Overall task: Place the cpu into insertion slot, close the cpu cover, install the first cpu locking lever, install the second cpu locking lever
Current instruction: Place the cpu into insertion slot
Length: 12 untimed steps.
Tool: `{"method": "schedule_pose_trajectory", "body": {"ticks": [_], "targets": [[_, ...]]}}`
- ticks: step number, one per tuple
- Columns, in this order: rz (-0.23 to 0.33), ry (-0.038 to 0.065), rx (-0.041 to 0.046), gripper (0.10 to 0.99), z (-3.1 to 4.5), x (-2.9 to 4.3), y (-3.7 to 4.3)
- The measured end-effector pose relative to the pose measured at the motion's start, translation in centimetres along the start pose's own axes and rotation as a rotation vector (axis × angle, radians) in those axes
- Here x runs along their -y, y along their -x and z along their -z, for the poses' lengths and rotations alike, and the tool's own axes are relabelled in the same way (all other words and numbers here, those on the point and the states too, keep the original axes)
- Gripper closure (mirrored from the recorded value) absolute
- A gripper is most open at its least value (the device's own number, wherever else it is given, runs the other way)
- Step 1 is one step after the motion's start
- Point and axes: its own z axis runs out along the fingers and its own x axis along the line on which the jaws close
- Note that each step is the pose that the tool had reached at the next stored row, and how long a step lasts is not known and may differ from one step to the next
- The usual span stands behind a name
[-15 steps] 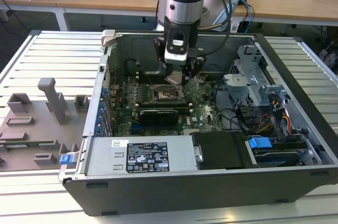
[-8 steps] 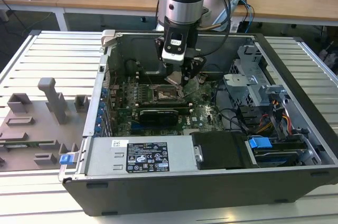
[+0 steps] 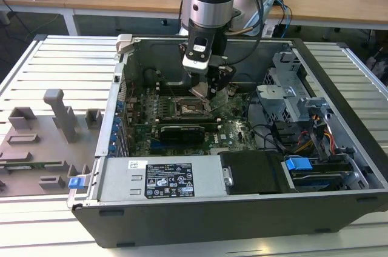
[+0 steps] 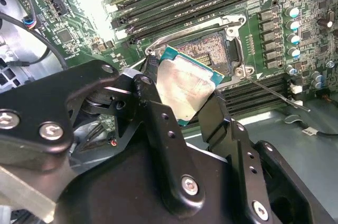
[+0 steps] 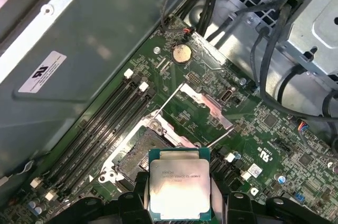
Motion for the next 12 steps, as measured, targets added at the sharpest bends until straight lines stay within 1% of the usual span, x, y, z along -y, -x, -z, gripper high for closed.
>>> {"method": "schedule_pose_trajectory", "body": {"ticks": [6, 9, 12], "targets": [[-0.033, -0.002, 0.0026, 0.541, -0.02, 0.0, 0.0], [-0.056, -0.003, 0.0056, 0.541, -0.03, 0.0, 0.0], [-0.078, -0.008, 0.0115, 0.541, -0.03, 0.0, 0.0]]}}
